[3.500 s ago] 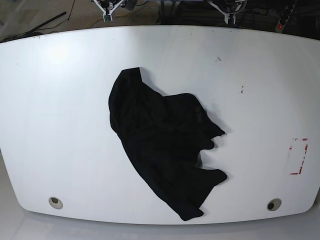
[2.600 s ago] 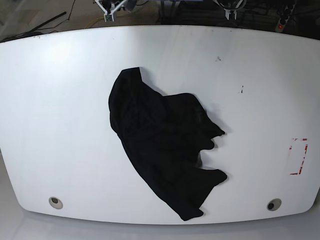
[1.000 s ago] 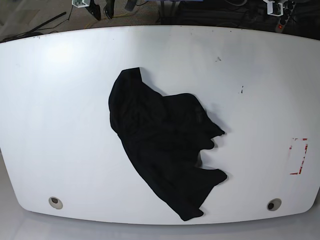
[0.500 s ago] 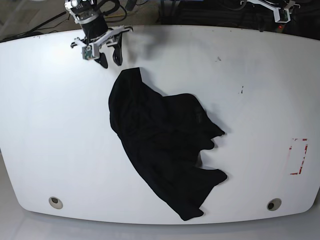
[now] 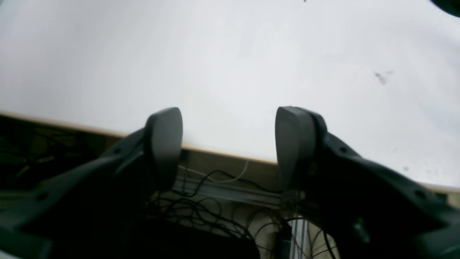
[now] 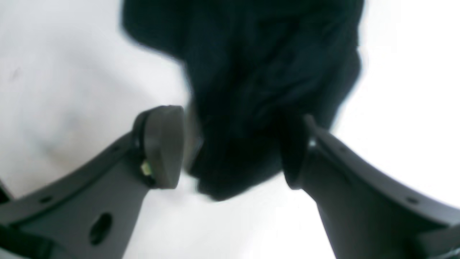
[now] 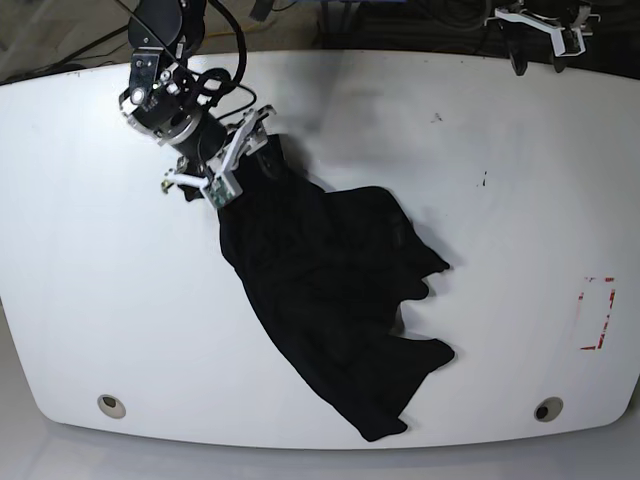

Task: Fold the T-shirt properly
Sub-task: 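Reach the right gripper down and grasp the black T-shirt's bunched edge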

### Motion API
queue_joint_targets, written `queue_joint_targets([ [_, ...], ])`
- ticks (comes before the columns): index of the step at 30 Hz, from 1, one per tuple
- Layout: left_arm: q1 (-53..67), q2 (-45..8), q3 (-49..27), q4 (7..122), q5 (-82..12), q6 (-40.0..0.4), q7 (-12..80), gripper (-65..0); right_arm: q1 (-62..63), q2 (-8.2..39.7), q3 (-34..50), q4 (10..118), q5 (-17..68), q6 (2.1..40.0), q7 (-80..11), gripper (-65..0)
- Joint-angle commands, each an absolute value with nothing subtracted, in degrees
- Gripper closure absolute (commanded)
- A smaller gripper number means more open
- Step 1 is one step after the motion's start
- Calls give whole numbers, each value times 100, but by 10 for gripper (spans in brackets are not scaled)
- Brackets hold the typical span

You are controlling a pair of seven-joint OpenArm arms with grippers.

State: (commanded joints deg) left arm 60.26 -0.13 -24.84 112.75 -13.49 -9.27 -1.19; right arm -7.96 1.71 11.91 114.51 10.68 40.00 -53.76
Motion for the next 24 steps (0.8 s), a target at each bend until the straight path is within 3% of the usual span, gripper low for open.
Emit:
queue_joint_targets([
  [10,5736,-31,-2563,11275,-1341,-927,-119,-379,954,13,1182,9938,1297,4000,-6659,-398],
  [17,5411,-48,-2563,11231,-1314,-927,-110,-379,1191,-4,1182,8760,2738,4000,-6800,-395],
  [24,5007,-4,-2545,11152,-462,-936,-110,-379,1191,-48,787,8207,2791,4000,-6527,-393],
])
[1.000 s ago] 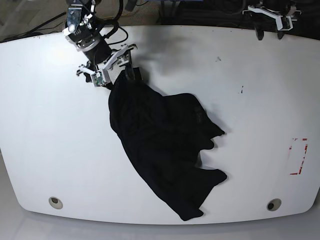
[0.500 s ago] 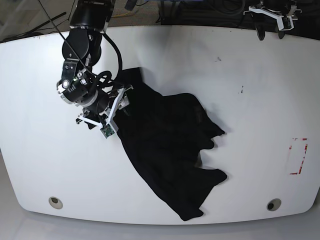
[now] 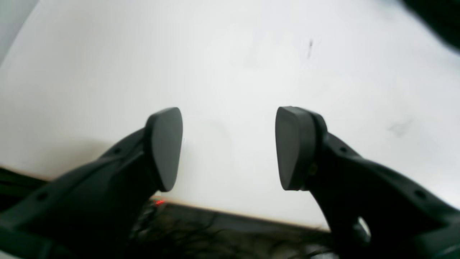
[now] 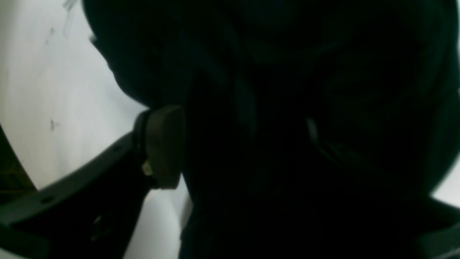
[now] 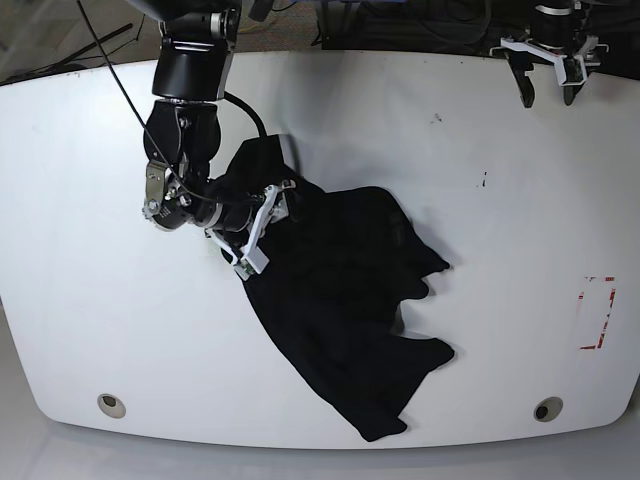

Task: Fold the T-shirt properly
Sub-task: 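Reach the right gripper down and grasp the black T-shirt's bunched edge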

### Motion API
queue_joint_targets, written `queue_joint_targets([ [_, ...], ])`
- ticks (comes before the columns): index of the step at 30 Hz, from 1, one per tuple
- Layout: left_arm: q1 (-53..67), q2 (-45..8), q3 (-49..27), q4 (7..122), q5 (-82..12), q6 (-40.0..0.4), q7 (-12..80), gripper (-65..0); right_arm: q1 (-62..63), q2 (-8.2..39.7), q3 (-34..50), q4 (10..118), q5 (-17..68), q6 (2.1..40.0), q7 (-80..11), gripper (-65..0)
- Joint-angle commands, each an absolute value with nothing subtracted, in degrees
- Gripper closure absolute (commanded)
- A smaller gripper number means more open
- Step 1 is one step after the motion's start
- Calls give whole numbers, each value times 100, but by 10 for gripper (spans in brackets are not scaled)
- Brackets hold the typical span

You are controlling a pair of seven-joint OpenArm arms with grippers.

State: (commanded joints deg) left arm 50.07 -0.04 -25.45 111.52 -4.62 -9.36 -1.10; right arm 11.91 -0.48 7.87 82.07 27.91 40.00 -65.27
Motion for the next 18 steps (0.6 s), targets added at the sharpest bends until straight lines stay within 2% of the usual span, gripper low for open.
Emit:
queue_joint_targets([
  [7,4699,-22,-2413,11152,-321,-936,-110,-379,1147,-48,145,8189,2835,4000,-6079,-384],
  [15,4418,-57,-2149,11143,-321,-936,-101,-379,1262,-224,136,8163,2782,4000,-5956,-122],
  [18,4356,-57,-2114,11143,-321,-936,-101,-379,1270,-233,136,8163,2782,4000,-5921,-44],
])
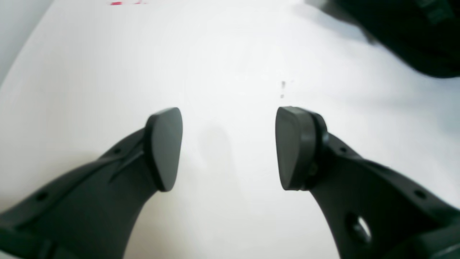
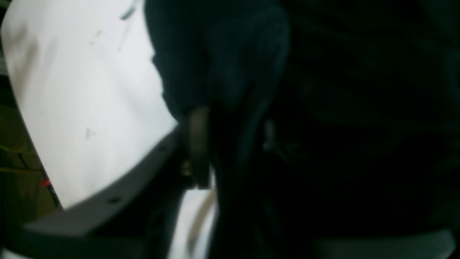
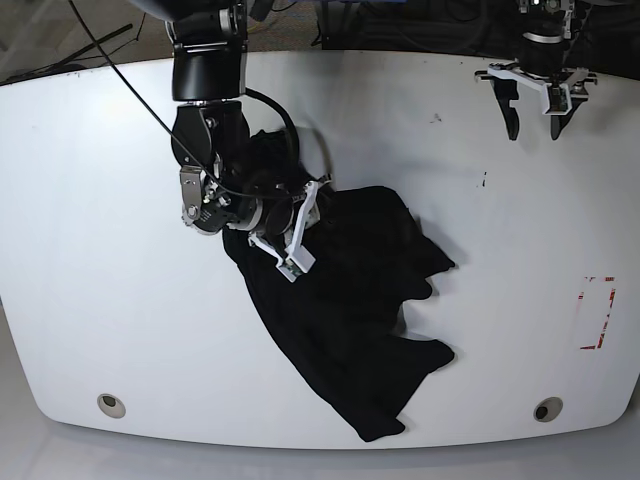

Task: Fold the T-shirt properly

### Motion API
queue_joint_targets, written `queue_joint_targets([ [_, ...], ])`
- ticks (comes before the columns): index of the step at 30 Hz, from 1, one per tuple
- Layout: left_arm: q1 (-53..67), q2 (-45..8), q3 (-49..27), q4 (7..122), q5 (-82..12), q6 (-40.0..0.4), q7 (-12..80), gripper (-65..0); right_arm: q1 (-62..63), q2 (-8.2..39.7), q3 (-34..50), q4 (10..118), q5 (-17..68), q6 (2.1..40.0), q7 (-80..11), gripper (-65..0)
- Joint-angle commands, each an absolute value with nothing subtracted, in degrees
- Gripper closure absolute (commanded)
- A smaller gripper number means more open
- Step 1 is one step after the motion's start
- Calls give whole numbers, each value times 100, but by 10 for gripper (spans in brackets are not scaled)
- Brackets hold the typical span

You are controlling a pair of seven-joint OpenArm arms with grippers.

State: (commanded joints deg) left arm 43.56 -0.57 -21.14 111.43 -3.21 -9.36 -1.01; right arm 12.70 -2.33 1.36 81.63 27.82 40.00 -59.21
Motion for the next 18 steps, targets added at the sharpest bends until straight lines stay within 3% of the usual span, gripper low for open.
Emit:
queue_joint_targets([
  [2,4295,-57,-2070,11143,-321,-936,-101,-379,1297,-233,136,8154,2747,4000,-5903,0],
  [8,4013,-57,-2053,11160,-321,-936,769,-379,1481,-251,127,8066,2141,4000,-5587,0],
  [14,3670,-57,-2035,11248,-365,-980,2141,-383,2018,-207,127,8804,1798,4000,-5604,0],
  [18,3371,-57,-2062,11257,-356,-1596,2624,-383,2686,-75,127,8989,1736,4000,-5833,0],
])
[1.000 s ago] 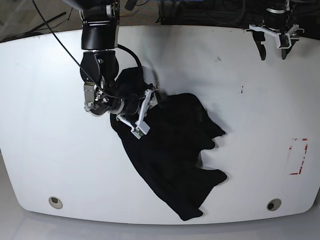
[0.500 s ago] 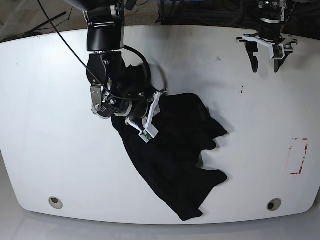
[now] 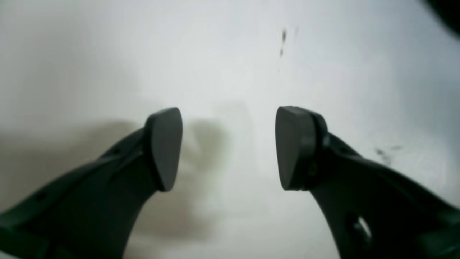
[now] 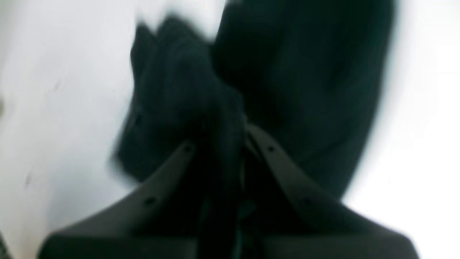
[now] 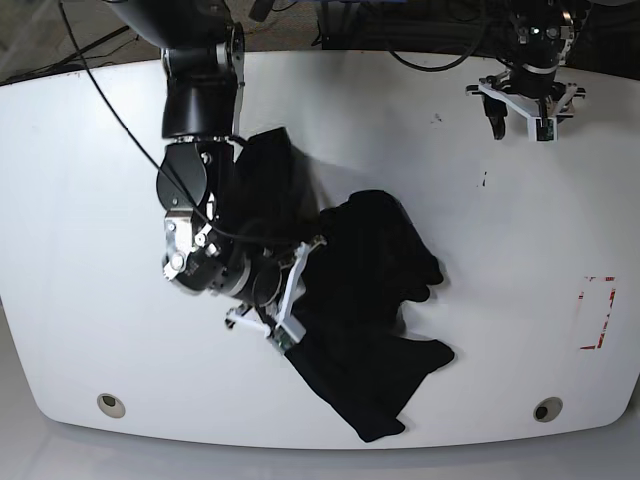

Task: Fold the T-shirt properly

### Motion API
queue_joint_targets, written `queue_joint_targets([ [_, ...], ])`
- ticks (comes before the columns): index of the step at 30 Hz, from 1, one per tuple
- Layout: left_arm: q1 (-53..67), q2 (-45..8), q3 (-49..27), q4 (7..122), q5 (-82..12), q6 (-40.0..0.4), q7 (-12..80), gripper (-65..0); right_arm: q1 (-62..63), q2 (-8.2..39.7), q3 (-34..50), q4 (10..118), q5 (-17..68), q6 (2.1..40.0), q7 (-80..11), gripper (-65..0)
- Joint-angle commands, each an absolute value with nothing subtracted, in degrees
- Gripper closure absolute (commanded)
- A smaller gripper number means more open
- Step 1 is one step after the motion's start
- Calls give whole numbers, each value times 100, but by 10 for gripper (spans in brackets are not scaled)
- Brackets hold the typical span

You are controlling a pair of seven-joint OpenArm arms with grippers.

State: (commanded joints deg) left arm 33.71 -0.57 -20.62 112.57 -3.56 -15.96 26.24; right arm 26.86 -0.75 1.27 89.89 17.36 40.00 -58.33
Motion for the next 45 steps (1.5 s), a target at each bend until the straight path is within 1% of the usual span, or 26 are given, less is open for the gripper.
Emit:
queue_joint_targets([
  [2,3231,-31,-2062,11257,-338,-1938,2642,-383,3143,-22,127,8989,1912,4000,-5956,0],
  [4,3169,-48,-2035,11257,-330,-2062,2642,-383,3600,-4,127,8989,1974,4000,-6062,0],
  [7,3029,-48,-2026,11266,-330,-2070,2651,-383,4171,-4,127,8989,2000,4000,-6299,0],
  [12,2976,-57,-2044,11275,-330,-2070,2651,-383,5147,31,110,9297,1974,4000,-6668,0],
  [17,2695,-110,-2070,11248,-330,-2070,2651,-383,6053,374,-488,9288,1974,4000,-6659,0],
  [26,2070,-207,-2035,11292,-338,-2053,2651,-383,7451,523,-549,9279,2000,4000,-6686,0],
  [37,1473,-224,-2018,11292,-330,-2062,2651,-383,7480,549,-699,9376,2000,4000,-6765,0],
  [45,1165,-215,-1446,11143,-321,-2044,2651,-383,7480,532,-708,9411,2000,4000,-6835,0],
])
